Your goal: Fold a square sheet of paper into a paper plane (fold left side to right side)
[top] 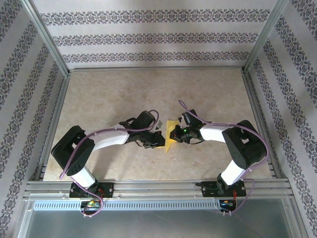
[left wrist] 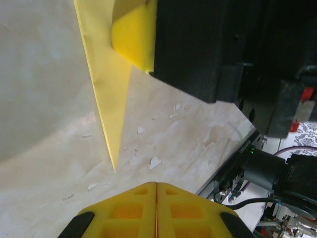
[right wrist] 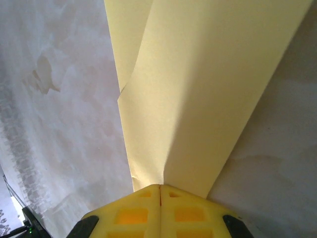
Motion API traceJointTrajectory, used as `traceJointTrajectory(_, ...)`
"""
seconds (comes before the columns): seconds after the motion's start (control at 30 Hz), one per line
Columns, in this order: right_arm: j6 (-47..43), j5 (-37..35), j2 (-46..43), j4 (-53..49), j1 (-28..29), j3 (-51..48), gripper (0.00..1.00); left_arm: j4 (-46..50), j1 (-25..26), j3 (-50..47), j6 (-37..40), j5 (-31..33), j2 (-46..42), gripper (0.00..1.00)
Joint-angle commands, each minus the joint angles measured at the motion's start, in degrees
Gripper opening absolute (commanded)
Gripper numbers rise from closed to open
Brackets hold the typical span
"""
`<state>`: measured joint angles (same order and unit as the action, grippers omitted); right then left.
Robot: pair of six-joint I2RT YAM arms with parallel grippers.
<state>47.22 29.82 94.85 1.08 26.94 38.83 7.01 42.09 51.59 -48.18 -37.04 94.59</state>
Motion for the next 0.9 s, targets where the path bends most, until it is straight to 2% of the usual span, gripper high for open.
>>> traceJointTrajectory(0.0,1.29,-4.77,0.84,-3.98,0.94,-1.67,0.0,1.59,-0.15,1.61,1.21,-0.84,3.04,0.08)
traceJointTrajectory(0.37,2.35,-4.69,1.79,-2.93,1.92,-1.19,0.0,0.57,0.79,6.35,2.08,-0.59,10.97,0.06)
traceJointTrajectory(0.73,2.52,-4.07,0.97,-2.8,2.06,-0.7,0.0,2.24,1.57,7.54,2.5,4.51,14.98,0.02)
traceJointTrajectory(0.87,2.45,-3.09,-0.16,-2.75,1.04,0.9,0.0,5.7,2.17,7.55,3.68,6.64,15.71,0.0)
